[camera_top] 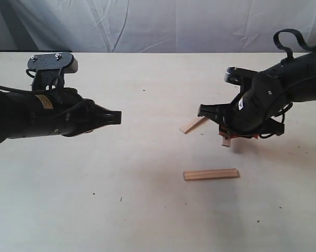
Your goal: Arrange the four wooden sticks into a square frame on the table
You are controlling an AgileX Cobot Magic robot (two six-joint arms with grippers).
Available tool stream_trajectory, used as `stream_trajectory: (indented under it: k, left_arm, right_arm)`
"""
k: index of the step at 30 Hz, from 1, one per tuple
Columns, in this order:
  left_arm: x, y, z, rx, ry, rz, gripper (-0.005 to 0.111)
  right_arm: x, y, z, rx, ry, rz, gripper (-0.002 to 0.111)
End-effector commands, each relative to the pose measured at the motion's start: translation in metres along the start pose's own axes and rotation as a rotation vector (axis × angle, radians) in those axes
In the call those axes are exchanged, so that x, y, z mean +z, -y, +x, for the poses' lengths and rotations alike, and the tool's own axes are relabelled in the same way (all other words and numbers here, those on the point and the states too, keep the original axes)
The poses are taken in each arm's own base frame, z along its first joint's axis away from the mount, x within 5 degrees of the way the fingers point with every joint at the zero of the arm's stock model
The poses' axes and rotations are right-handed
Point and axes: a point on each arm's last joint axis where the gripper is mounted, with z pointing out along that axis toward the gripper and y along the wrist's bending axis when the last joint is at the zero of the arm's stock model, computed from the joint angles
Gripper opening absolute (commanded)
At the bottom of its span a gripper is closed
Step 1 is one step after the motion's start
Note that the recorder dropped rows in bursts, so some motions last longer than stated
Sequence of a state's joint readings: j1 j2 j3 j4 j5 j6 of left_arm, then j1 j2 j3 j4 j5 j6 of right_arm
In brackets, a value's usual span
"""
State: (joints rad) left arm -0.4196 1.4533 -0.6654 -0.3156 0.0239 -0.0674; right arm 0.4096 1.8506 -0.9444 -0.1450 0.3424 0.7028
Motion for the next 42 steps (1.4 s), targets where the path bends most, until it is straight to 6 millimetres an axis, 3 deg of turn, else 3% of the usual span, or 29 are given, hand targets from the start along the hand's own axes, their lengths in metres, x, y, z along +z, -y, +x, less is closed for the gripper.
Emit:
stream_trajectory:
  k: [1, 18, 32, 42]
  left_arm:
    - [-0.003, 0.000, -0.005, -0.013, 0.038, 0.004, 0.000]
    - [-0.003, 0.001, -0.008, -0.042, 0.041, 0.008, 0.000]
    - [-0.003, 0.001, -0.008, -0.042, 0.041, 0.008, 0.000]
    - [-0.003, 0.001, -0.008, -0.042, 0.041, 0.008, 0.000]
  right_arm:
    - [0.011, -0.005, 0.000, 0.219, -0.026, -0.036, 0.002]
    - [0.029, -0.011, 0.008, 0.578, -0.049, -0.042, 0.002]
    - [0.027, -0.004, 0.009, 0.403, -0.044, 0.036, 0.002]
    - [0.008, -0.002, 0.000, 0.365, 0.010, 0.054, 0.002]
